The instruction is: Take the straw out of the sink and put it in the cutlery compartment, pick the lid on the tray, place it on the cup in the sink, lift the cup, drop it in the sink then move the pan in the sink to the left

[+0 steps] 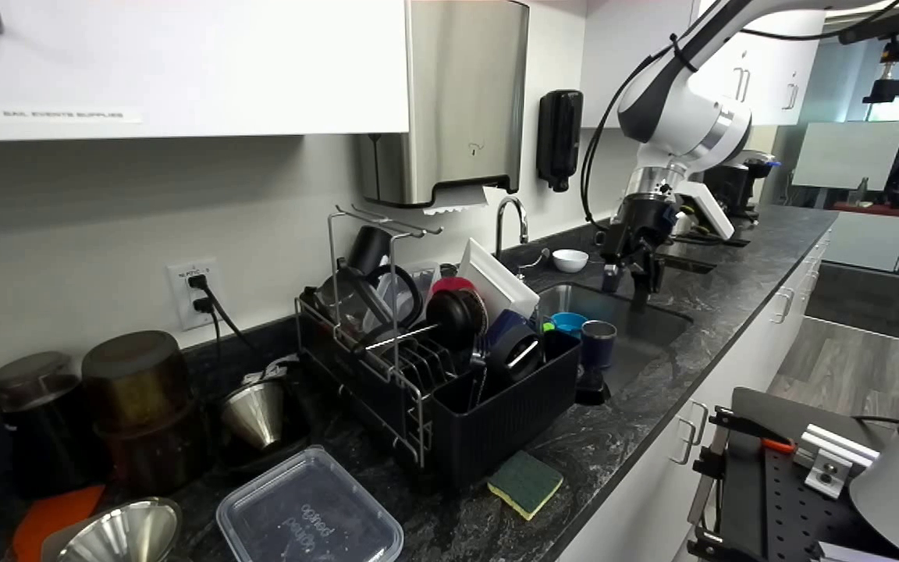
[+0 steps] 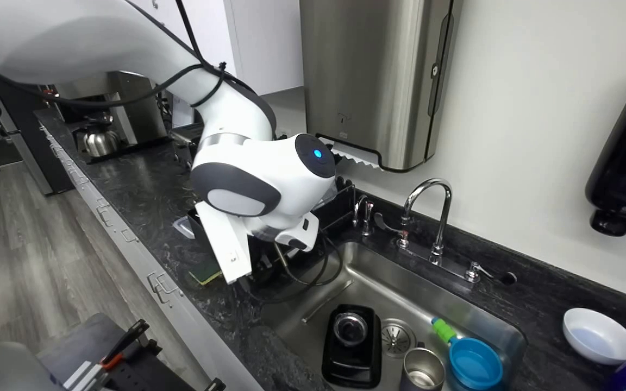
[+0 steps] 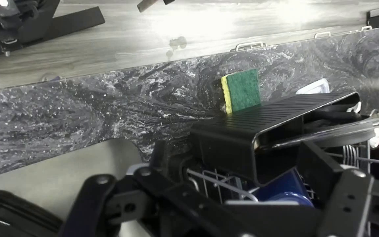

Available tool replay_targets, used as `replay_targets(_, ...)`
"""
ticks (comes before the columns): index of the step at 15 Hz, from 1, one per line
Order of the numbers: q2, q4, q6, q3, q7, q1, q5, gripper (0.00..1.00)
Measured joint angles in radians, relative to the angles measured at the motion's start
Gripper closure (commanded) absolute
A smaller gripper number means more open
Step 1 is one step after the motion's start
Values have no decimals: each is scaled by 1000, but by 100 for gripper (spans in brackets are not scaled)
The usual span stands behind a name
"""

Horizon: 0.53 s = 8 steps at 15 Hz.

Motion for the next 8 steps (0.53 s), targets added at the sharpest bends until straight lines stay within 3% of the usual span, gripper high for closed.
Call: replay_targets(8,-1,-32,260,39,39,49,22,0)
